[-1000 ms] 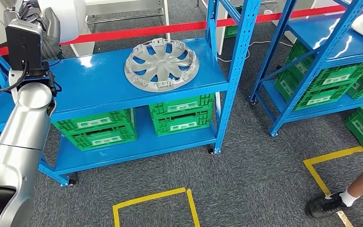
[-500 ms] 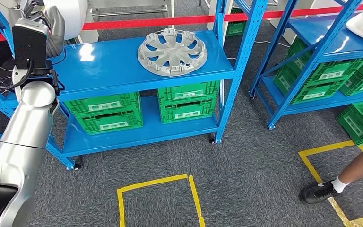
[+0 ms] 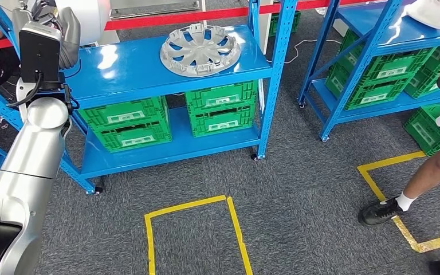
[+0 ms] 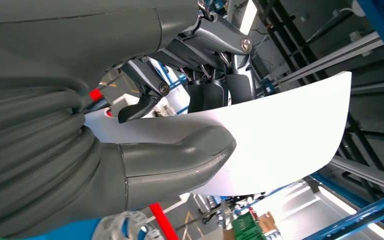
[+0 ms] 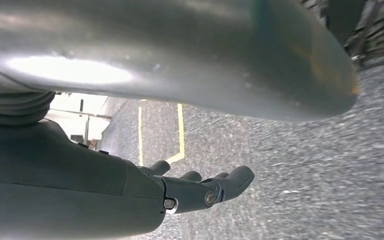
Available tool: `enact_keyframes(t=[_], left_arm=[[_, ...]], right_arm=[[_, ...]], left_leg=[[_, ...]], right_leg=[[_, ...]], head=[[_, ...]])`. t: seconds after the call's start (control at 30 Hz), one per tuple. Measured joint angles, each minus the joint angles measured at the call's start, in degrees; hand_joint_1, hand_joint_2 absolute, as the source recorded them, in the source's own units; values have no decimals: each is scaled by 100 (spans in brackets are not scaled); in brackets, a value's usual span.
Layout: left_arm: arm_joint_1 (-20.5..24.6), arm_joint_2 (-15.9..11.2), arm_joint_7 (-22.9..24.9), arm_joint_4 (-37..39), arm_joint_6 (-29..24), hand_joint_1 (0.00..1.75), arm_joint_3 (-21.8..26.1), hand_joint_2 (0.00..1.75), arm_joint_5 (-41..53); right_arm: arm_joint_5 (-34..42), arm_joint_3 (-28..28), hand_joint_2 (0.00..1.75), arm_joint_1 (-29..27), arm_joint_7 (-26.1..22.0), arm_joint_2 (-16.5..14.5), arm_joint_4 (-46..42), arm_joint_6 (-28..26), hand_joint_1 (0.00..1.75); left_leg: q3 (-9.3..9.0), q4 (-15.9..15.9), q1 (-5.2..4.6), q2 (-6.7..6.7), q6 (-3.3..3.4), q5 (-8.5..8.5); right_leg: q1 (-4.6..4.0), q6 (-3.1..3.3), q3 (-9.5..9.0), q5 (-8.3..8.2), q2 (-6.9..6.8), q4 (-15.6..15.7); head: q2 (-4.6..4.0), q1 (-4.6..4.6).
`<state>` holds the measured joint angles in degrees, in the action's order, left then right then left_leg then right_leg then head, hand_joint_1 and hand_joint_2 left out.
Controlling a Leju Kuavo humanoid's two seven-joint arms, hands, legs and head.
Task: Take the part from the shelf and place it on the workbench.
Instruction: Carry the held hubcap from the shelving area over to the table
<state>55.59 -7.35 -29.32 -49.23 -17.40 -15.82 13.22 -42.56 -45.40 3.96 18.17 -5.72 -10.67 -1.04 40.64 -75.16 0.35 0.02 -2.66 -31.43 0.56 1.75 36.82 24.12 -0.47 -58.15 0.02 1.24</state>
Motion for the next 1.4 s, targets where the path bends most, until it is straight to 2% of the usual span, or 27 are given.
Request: enact_keyframes(t=[0.07, 0.13, 0.2, 0.27, 0.3, 0.4, 0.43, 0.47, 0.5, 0.57, 0.63, 0.67, 0.7, 0.77, 0.83, 0.9, 0.93, 0.97, 1.03, 1.07, 1.1, 1.17, 1.2, 1.27, 1.3, 1.33, 1.4], left_arm=[[4, 1, 0, 1, 0, 175, -3, 175, 0], [19, 3, -2, -12, 1, 175, -4, 175, 1], [34, 3, -9, -18, 1, 175, -8, 175, 3], [41, -1, -17, -10, -1, 175, -16, 175, 1], [40, -8, -21, -12, -4, 175, -20, 175, -12], [9, -79, -35, -50, -37, 175, -25, 175, -85], [-18, -116, -36, -70, -49, 175, -25, 175, -100], [-49, -149, -36, -91, -57, 175, -25, 175, -107], [-83, -182, -31, -116, -63, 175, -25, 175, -111], [-137, -250, -19, -180, -69, 175, -25, 175, -119], [-162, -328, -8, -259, -77, 175, -25, 175, -125], [-168, -359, -4, -291, -83, 175, -25, 175, -127], [-174, -381, -2, -311, -90, 175, -25, 175, -127], [-199, -417, 1, -327, -103, 175, -26, 175, -127], [-229, -471, 9, -334, -108, 175, -27, 175, -128], [-246, -513, 16, -336, -109, 175, -27, 175, -137], [-254, -525, 15, -336, -109, 175, -27, 175, -146], [-264, -536, 14, -335, -108, 175, -27, 175, -158], [-275, -555, 2, -333, -107, 175, -27, 175, -177], [-273, -561, -6, -334, -106, 175, -27, 175, -183], [-268, -568, -14, -341, -105, 175, -27, 175, -187], [-261, -585, -36, -370, -104, 175, -29, 175, -192], [-257, -593, -44, -382, -104, 175, -31, 175, -193], [-254, -601, -53, -379, -103, 175, -32, 175, -193], [-253, -598, -54, -373, -103, 175, -33, 175, -191], [-253, -593, -55, -368, -103, 175, -35, 175, -189], [-252, -585, -57, -362, -107, 175, -39, 175, -182]], right_arm=[[1, 0, 0, 2, -1, -2, 0, -1, 0], [2, -1, 0, 2, 0, -3, 0, 1, 0], [2, -2, 0, -1, -1, -3, 0, 5, 0], [3, -10, 0, -15, -12, -3, 0, 23, 0], [2, -16, 0, -23, -18, -5, 0, 40, 0], [-12, -24, 0, -31, -20, -10, 0, 88, 0], [-19, -24, 0, -31, -19, -10, 0, 97, 0], [-25, -24, 0, -30, -19, -10, 0, 101, 0], [-33, -24, 0, -29, -19, -10, 0, 112, 0], [-46, -24, 0, -24, -19, -10, 0, 150, 0], [-51, -24, 0, -11, -19, -8, 0, 189, 0], [-52, -24, 0, -6, -19, -7, 0, 198, 0], [-54, -24, 0, -4, -19, -6, 0, 202, 0], [-55, -27, 0, -5, -19, -9, 0, 207, 0], [-55, -32, 0, -2, -20, -14, 0, 209, 0], [-51, -36, 0, -1, -20, -16, 0, 217, 0], [-47, -38, 0, -3, -19, -16, 0, 235, 0], [-38, -40, 0, -4, -19, -16, 0, 259, 0], [-17, -45, 0, -4, -19, -19, 0, 309, 0], [-9, -49, 0, -3, -19, -21, 0, 328, 0], [-6, -57, 0, -2, -19, -23, 0, 343, 0], [1, -82, 0, -1, -24, -24, 0, 366, 0], [5, -98, 0, -2, -28, -24, 0, 369, 0], [11, -125, 0, -13, -39, -24, 0, 370, 0], [12, -133, 0, -20, -49, -25, 0, 368, 0], [13, -138, 0, -26, -57, -26, 0, 366, 0], [13, -144, 0, -28, -63, -31, 0, 362, 0]], left_leg=[[-541, 569, 11, -1, -1, 225], [-1148, 1404, -8, -9, 50, 96], [-1329, 1765, -43, -15, 149, -31], [-1226, 1764, -37, 4, 268, 73], [-1171, 1769, -30, 15, 324, 144], [-921, 1762, -30, 27, 405, 383], [-816, 1750, -35, 26, 406, 460], [-709, 1732, -39, 24, 403, 531], [-602, 1710, -41, 21, 394, 597], [-411, 1653, -43, 15, 362, 712], [-279, 1611, -53, 15, 306, 811], [-248, 1607, -51, 20, 273, 860], [-231, 1622, -48, 25, 238, 915], [-201, 1649, -37, 22, 167, 976], [-77, 1414, -28, 11, 97, 659], [115, 745, -12, 7, 40, 57], [186, 367, -6, 7, 17, -133], [194, 83, -1, 7, 1, -182], [-46, 44, 11, 7, -11, 74], [-319, 320, 16, 7, -8, 220], [-674, 757, 12, 7, 0, 231], [-1207, 1537, -12, -4, 67, 51], [-1309, 1739, -32, -9, 114, -37], [-1238, 1786, -34, -1, 229, 36], [-1185, 1788, -26, 7, 288, 103], [-1115, 1795, -13, 17, 339, 181], [-941, 1788, -12, 23, 396, 332]], right_leg=[[15, -44, 159, -131, -3, -19], [15, -110, 253, -250, -2, -37], [13, -189, 281, -373, -1, -12], [29, -263, 320, -386, 6, -12], [35, -290, 377, -227, 12, -125], [42, -333, 643, 649, 27, -1079], [41, -341, 694, 790, 28, -1438], [41, -342, 685, 785, 29, -1674], [40, -333, 593, 670, 29, -1738], [33, -287, 119, 426, 34, -1281], [0, -225, -466, 528, 41, -471], [-18, -200, -633, 617, 48, -189], [-36, -178, -687, 661, 52, -50], [-26, -115, -613, 550, 46, -6], [0, -34, -490, 395, 27, 19], [5, 6, -318, 248, 17, 20], [4, 8, -221, 172, 15, 17], [5, 4, -120, 94, 12, 14], [9, -16, 78, -59, 6, 5], [12, -34, 161, -129, 4, -5], [9, -60, 233, -192, 5, -19], [1, -126, 308, -317, 6, -26], [-2, -163, 322, -384, 7, -7], [6, -236, 347, -481, 11, 42], [10, -270, 391, -392, 19, -8], [14, -299, 460, -181, 26, -168], [22, -343, 644, 452, 35, -824]], head=[[0, 0], [0, -2], [0, -2], [0, 4], [0, -2], [0, -29], [0, -32], [0, -32], [0, -33], [0, -33], [-1, -28], [-1, -33], [-1, -37], [-1, -50], [0, -29], [0, -5], [0, -3], [0, -4], [0, -3], [0, -3], [0, -1], [0, -4], [0, -6], [0, -3], [0, -5], [0, -13], [0, -33]])
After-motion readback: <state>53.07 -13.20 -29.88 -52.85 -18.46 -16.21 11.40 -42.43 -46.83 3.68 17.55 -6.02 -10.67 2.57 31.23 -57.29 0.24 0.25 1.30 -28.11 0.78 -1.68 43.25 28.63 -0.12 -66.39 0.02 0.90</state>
